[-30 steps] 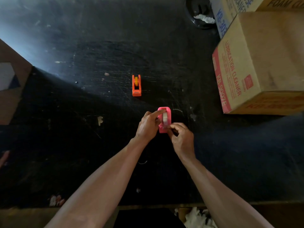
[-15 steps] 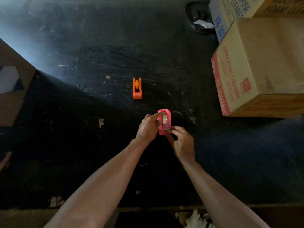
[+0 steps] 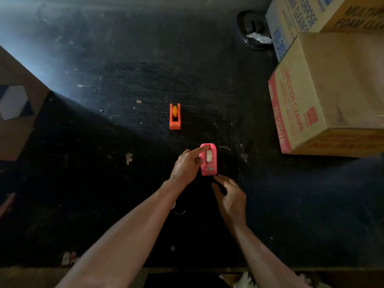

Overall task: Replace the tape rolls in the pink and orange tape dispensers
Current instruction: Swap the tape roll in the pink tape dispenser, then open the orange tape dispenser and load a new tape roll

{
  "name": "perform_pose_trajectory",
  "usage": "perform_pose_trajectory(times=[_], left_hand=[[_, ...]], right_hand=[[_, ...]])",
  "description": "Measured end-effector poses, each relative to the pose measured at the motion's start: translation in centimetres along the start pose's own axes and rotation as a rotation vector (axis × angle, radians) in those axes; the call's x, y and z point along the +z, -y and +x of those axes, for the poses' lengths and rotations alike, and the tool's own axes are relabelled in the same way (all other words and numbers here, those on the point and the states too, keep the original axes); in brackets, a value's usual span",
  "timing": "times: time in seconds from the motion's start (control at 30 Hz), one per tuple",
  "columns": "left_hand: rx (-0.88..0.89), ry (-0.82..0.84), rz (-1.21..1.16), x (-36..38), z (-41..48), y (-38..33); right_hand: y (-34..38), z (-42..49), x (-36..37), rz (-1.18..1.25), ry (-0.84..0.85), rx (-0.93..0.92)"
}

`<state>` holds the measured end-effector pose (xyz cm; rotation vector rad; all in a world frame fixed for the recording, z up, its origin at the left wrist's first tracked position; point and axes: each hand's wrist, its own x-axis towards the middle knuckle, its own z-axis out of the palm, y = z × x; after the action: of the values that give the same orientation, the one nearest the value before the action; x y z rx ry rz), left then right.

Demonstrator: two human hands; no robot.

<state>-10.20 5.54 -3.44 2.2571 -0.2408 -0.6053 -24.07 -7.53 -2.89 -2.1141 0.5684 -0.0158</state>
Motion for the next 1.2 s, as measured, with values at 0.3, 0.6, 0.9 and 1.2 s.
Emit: perform_pose_trajectory(times=[0.3,0.6,0.9,1.2], left_hand=[[0.016,-0.127,-0.046,-1.0,0.5,1.2],[-0.041,-0.385,0.2,-2.0,1.8,2.4],[-0.059,-0.484,0.455,-2.7,3.3,7.0],[-0.045,-0.495,0.45,-2.7,3.7,7.3]], right_hand=[[1.8,1.7,1.8,0.102,-0.126,0.191],[3.6,4.4,4.9,-0.043,-0.192,0.234],[5.3,10.4,5.4,0.021,-0.297,0.255],[8.3,21.8,7.6,-0.03,-0.348,0.224]])
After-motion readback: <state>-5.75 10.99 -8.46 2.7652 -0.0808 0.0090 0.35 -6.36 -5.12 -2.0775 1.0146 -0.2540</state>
